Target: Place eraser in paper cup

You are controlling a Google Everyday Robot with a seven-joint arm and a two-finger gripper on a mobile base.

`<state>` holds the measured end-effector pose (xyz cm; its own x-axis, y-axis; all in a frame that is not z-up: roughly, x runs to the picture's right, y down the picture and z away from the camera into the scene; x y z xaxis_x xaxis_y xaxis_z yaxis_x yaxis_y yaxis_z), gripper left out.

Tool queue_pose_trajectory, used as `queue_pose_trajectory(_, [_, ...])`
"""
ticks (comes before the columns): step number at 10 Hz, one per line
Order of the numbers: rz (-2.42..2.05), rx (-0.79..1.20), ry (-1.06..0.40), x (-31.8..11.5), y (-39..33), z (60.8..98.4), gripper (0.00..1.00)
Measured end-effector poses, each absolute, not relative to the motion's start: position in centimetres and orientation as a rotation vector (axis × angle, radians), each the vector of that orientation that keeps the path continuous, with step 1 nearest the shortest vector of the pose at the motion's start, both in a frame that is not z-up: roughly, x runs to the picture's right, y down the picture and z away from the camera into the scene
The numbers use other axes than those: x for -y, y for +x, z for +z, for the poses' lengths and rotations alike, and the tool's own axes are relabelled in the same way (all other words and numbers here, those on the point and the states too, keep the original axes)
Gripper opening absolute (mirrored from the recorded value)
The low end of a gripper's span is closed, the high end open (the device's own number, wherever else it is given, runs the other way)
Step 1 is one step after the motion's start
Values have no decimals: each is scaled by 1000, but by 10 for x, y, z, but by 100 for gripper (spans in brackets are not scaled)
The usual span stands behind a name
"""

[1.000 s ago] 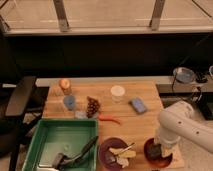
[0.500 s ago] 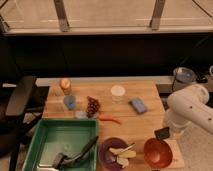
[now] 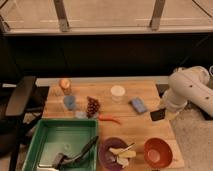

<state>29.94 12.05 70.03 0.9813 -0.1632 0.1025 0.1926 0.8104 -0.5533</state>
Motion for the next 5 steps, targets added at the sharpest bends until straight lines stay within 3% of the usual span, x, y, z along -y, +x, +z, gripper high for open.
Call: queue_pose_trajectory(5, [-191,51,-600,-122,300,700,0])
